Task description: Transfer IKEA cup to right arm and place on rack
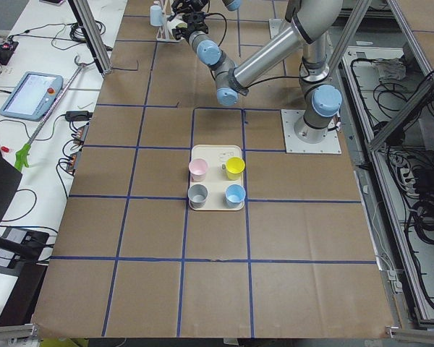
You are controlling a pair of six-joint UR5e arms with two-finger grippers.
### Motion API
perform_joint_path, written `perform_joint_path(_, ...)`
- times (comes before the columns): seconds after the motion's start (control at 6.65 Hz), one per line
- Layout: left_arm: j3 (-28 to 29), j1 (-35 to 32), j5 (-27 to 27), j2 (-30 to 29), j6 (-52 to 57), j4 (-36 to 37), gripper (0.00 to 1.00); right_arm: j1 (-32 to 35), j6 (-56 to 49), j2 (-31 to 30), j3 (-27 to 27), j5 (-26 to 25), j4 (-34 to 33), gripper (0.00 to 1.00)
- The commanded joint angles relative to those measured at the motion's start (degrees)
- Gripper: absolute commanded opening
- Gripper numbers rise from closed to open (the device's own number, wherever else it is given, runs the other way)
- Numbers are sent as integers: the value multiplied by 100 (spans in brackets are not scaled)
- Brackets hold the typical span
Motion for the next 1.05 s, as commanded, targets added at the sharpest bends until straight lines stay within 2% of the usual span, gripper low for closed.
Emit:
perform_joint_path(0.0, -41, 215, 9, 24, -5, 0, 99, -75, -57, 18, -20, 24, -23, 29)
perform_joint_path(0.15, -68, 486, -9, 24, -14, 9, 99, -153, -67, 45, -81, 67, -6, 29)
perform_joint_path(0.3, -77, 750, -44, 33, -14, 9, 99, -380, -154, 27, -151, 163, 3, 21)
perform_joint_path(0.6, 19, 1111, 17, 7, -40, -104, 99, -593, -627, 45, -152, 173, 12, 20)
perform_joint_path(0.75, 98, 1218, 714, 15, -49, -183, 99, -863, -1317, 45, -152, 173, 12, 15)
perform_joint_path(0.9, 169, 1201, 1965, -20, -110, -367, 99, -1205, -2394, -7, -160, 173, 12, 11)
